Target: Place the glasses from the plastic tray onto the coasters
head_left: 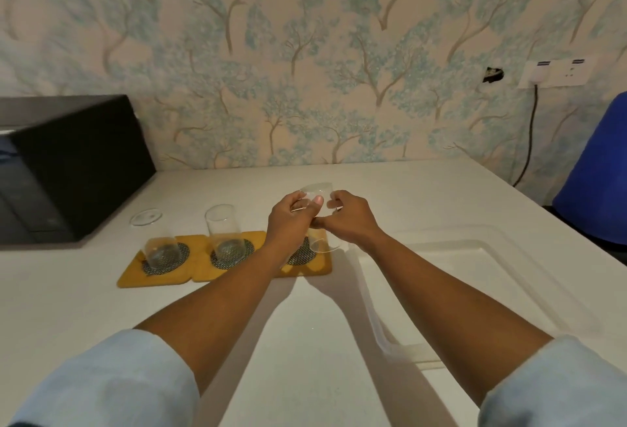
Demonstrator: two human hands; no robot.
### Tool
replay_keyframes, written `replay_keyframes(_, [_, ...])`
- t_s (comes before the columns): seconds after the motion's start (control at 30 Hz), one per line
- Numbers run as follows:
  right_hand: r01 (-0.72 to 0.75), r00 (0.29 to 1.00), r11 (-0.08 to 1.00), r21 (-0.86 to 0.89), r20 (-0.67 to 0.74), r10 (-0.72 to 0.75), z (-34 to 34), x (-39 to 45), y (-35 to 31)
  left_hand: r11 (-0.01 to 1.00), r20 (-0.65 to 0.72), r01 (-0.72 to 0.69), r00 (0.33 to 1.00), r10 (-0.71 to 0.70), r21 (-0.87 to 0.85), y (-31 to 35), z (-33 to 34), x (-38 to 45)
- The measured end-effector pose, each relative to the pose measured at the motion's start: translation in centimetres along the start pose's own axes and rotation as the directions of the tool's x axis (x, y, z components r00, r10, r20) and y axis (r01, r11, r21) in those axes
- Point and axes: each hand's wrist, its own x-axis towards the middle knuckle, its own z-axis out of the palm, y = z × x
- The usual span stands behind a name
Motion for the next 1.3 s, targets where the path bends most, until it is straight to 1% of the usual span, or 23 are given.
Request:
replay_keyframes(0.17, [0.030, 0.999, 1.000, 0.011, 0.023, -0.030, 2.5, 0.7, -0.6, 0.997, -0.032, -0.027, 0.999, 0.029, 0.068, -1.0, -2.5, 0.7])
replay_keyframes(0.3, [0.060, 0.998, 0.997, -0.054, -0.001, -0.060, 3.9, 1.3, -0.6, 0.991, -0.042, -0.033, 0.998, 0.038, 0.129, -2.0, -3.6, 1.4])
replay_keyframes(0.5, [0.066, 0.998, 0.996, -0.062, 0.020, -0.065, 5.5, 1.7, -0.2, 0.977, -0.037, -0.050, 0.998, 0.059, 0.206, -3.4, -4.6, 1.9])
replay_keyframes(0.63, [0.081, 0.996, 0.993, -0.085, 0.038, -0.078, 6.2, 1.9, 0.1, 0.976, -0.046, -0.045, 0.997, 0.056, 0.215, -4.1, -4.9, 2.0])
replay_keyframes(0.83, [0.084, 0.995, 0.990, -0.112, 0.069, -0.077, 6.8, 2.1, 0.6, 0.977, -0.022, -0.038, 0.999, 0.043, 0.208, -4.9, -5.0, 1.9])
replay_keyframes(1.23, [0.073, 0.996, 0.987, -0.144, 0.062, -0.065, 7.6, 2.1, 1.3, 0.978, 0.002, -0.016, 1.000, 0.016, 0.208, -5.3, -5.1, 1.6])
replay_keyframes(1.3, [0.058, 0.998, 0.986, -0.157, 0.043, -0.052, 7.6, 2.2, 1.2, 0.974, -0.016, 0.006, 1.000, -0.002, 0.228, -5.1, -5.1, 1.4])
